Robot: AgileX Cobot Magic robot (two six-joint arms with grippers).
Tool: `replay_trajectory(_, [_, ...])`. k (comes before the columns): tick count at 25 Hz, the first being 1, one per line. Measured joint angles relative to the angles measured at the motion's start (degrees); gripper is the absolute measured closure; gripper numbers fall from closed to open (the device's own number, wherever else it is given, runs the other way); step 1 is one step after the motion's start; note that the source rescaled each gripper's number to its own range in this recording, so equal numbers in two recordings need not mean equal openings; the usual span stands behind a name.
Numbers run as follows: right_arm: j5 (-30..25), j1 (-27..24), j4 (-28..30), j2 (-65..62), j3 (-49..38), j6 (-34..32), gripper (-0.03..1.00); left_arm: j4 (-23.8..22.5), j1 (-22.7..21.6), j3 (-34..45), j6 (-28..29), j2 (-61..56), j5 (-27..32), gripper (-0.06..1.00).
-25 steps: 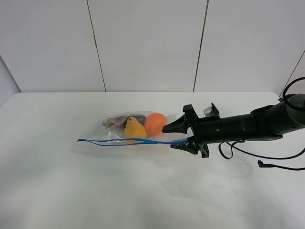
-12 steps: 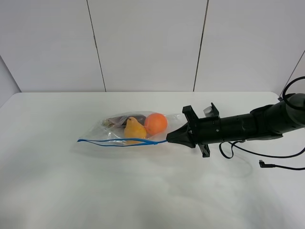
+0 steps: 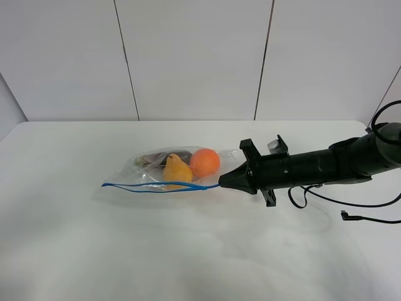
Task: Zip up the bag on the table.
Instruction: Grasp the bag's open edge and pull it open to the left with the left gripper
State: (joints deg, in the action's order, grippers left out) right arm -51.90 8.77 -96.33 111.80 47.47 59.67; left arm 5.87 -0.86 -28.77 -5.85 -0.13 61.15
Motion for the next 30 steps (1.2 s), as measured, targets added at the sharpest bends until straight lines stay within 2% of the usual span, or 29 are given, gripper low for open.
replay_trajectory(3, [-0.1, 0.0, 0.6, 0.0, 0.0, 0.0, 0.97, 0.0, 0.0, -2.2, 0.0, 0.4, -0.4, -0.06])
replay_trajectory(6, [-0.1, 0.0, 0.8, 0.0, 0.0, 0.0, 0.97, 0.1, 0.0, -5.6, -1.3, 5.6, -2.0, -0.06])
replay_trajectory(17, [-0.1, 0.0, 0.9, 0.0, 0.0, 0.8, 0.97, 0.2, 0.0, -8.8, -2.5, 25.9, -18.5, -0.06])
replay_trajectory(21, [-0.2, 0.0, 1.0, 0.0, 0.0, 0.8, 0.97, 0.3, 0.8, -8.8, -4.5, 31.7, -20.6, -0.06])
replay_trajectory(25, [-0.2, 0.0, 1.1, 0.0, 0.0, 0.8, 0.97, 0.7, 7.9, -8.8, -4.8, 32.9, -21.1, -0.06])
replay_trajectory(30, [-0.2, 0.0, 1.4, 0.0, 0.0, 0.8, 0.97, 1.7, 25.2, -8.8, -6.8, 32.9, -21.3, -0.06])
